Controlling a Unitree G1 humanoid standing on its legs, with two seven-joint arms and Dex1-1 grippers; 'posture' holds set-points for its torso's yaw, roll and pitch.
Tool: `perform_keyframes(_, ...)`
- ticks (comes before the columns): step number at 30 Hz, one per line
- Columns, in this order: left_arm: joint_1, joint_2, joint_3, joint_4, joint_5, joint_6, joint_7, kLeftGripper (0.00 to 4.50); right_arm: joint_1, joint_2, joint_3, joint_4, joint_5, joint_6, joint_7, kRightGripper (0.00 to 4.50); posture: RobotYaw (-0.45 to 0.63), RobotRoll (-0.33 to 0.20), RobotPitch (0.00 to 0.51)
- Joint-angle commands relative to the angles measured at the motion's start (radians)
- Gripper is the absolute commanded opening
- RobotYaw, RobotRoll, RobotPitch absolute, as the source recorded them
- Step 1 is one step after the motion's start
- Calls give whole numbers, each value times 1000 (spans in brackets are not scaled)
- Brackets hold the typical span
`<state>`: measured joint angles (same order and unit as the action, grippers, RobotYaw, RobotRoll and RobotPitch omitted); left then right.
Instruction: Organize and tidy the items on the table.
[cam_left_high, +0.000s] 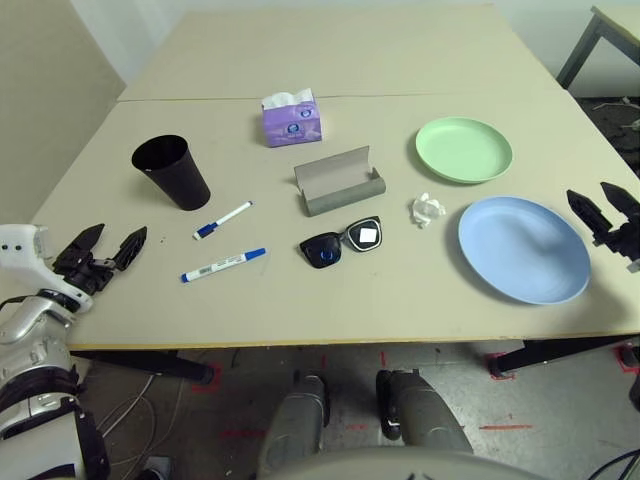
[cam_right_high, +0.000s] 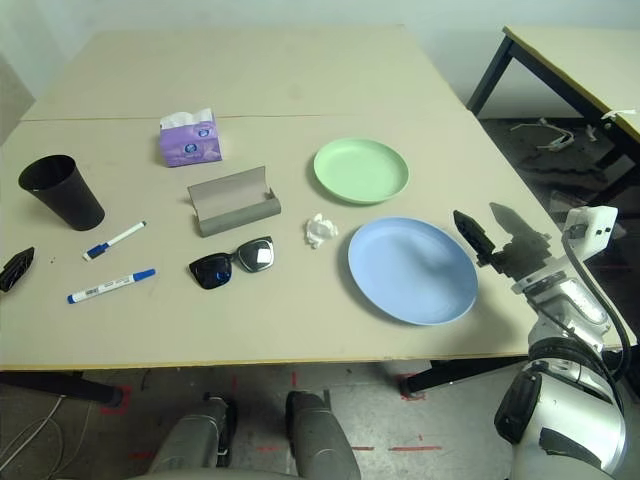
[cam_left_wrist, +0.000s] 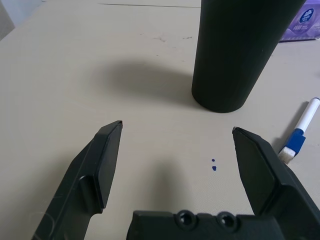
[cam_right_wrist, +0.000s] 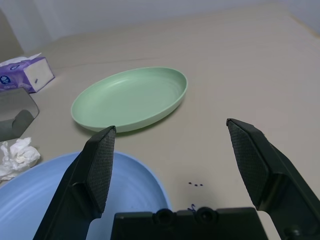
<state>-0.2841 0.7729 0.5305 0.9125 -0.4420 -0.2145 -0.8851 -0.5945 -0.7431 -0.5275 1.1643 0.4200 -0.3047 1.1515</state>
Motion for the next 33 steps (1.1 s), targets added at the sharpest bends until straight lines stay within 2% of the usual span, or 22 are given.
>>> perform_keyframes(1,10,17,4,-1,6,6,0,4466,-4,13,12,3,-6,-3,-4,4500,-27,0,172)
perform_keyframes(11,23,-8,4,-37,-2,11,8,4466,-21,17,20,14,-16,-2,-14,4500,-16,0,174)
perform_keyframes(20,46,-90,-12,-143,-2,10,29,4466,-29,12,24,14,-18,-5,-21,4500,-49,0,172)
perform_keyframes(22,55,-105,5,-204,-42,20,-5,4466,-28,9,26,16,-21,-5,-21,4500,-72,0,165)
perform_keyframes(25,114,-84,-31,-342,-74,70,-127,4466,-26,-5,27,21,-22,7,-34,4500,-72,0,161)
perform_keyframes(33,257,29,-204,-699,-66,152,-406,4466,-19,-71,39,-1,-30,148,-81,4500,-107,0,159)
